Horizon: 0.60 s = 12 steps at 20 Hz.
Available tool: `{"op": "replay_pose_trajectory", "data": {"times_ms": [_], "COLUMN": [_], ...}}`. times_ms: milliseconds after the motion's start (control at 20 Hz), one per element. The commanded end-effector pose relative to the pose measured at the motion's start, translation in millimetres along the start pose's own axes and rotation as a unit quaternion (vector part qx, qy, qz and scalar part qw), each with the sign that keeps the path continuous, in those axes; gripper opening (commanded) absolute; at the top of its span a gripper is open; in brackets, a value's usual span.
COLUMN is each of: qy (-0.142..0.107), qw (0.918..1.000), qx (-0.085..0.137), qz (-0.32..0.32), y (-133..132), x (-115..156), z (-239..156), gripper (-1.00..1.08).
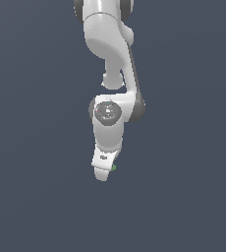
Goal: Pick up the object and move it to a goal position.
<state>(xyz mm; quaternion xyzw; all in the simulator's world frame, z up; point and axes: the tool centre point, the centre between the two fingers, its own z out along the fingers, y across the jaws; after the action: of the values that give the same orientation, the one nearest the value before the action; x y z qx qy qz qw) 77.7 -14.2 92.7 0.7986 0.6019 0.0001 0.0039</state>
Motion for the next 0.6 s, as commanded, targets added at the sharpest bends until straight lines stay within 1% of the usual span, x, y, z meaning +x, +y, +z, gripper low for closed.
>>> {"op": "replay_pose_trajectory", "data": {"times_ms": [0,250,550], "qy": [0.001,0.002,0.002], "qw": [0.9997,0.9983,0.9969], "qx": [0.001,0.002,0.003], "qz": [-0.025,-0.059,-0.078], "y": [2.6,6.1,8.0], "x": [-1.7,-4.5,-6.1], "z": [4.4,10.7,14.3], "gripper": [1.0,1.0,1.0]}}
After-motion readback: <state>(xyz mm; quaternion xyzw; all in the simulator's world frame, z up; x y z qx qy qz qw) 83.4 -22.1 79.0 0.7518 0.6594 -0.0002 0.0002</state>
